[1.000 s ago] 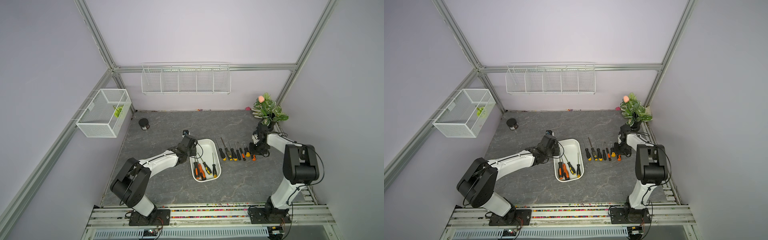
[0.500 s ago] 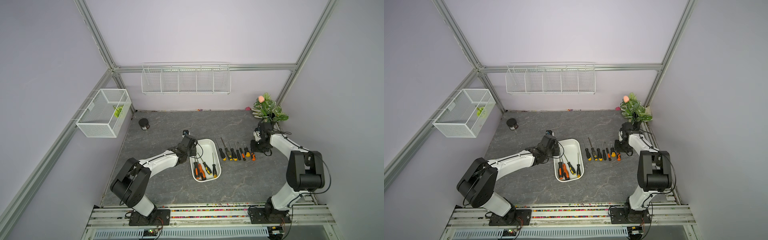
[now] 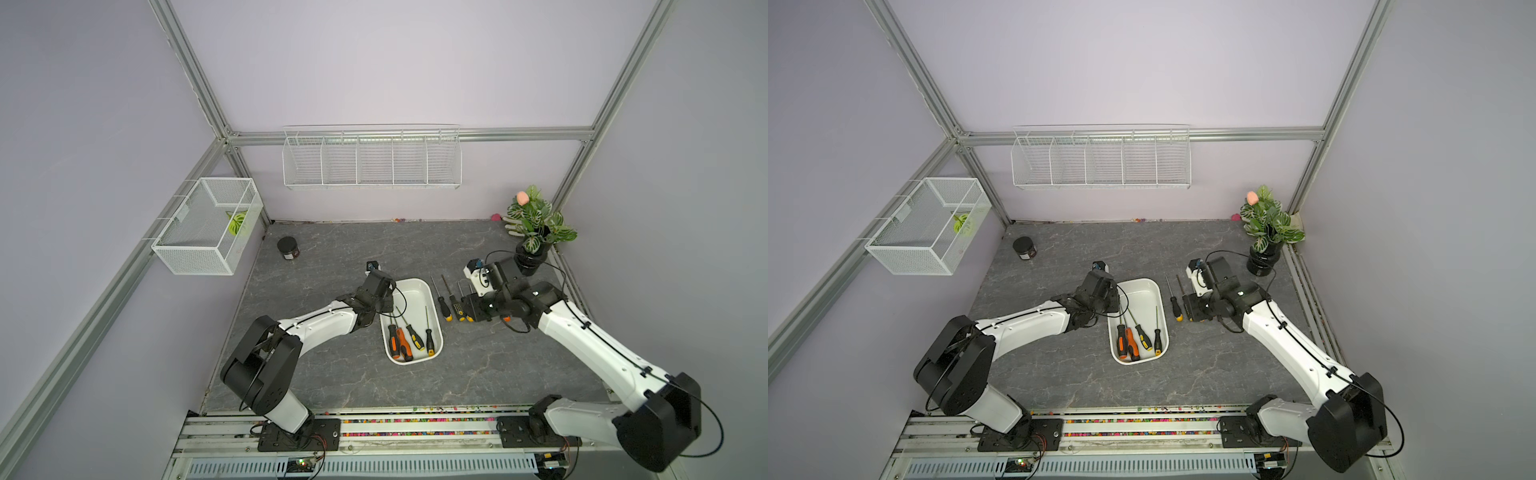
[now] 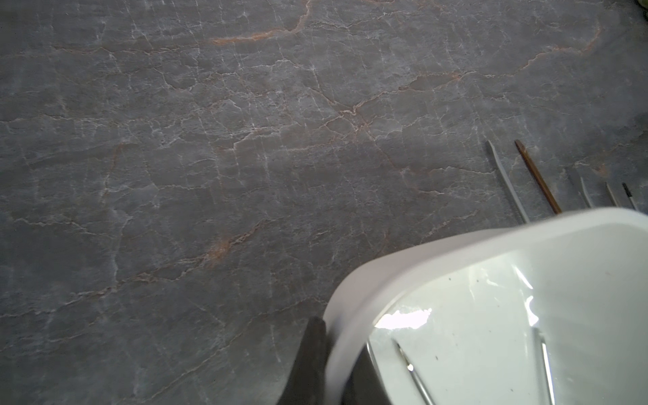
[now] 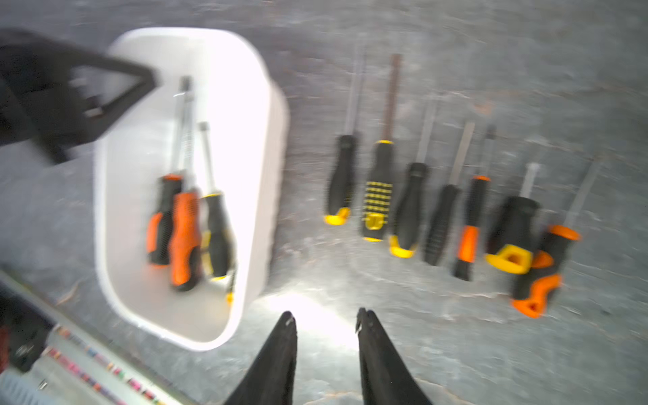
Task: Take out the screwdriver from the storage box
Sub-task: Pick up the screwdriver from the storage box.
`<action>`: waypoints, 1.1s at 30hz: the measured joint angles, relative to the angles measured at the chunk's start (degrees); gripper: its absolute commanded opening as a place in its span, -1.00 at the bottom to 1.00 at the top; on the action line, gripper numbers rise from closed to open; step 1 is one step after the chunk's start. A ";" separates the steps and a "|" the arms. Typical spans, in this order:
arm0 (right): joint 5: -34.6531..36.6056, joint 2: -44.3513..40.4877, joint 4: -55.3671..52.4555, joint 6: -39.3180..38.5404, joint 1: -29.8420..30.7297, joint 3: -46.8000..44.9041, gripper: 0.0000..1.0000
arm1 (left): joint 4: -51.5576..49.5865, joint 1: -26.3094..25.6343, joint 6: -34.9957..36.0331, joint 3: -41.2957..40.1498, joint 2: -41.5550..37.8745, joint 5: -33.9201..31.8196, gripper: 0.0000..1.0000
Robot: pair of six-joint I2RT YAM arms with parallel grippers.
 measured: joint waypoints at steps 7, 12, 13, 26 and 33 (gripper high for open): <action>2.21 2.93 -1.07 5.40 14.08 1.03 -0.27 | -0.09 0.00 -0.22 0.00 0.00 -0.02 -1.00; 2.38 11.10 1.36 6.99 17.66 1.73 -0.26 | -0.20 0.00 -0.59 0.00 0.00 -0.04 -1.00; 2.54 12.74 1.77 7.06 17.94 2.05 -0.25 | -0.20 0.00 -0.61 0.00 0.00 -0.04 -1.00; 3.39 29.44 6.08 5.99 19.04 9.31 -0.21 | -0.20 0.00 -0.61 0.00 0.00 -0.04 -1.00; 4.70 34.56 6.21 4.50 18.84 12.22 -0.21 | -0.20 0.00 -0.63 0.00 0.00 -0.04 -1.00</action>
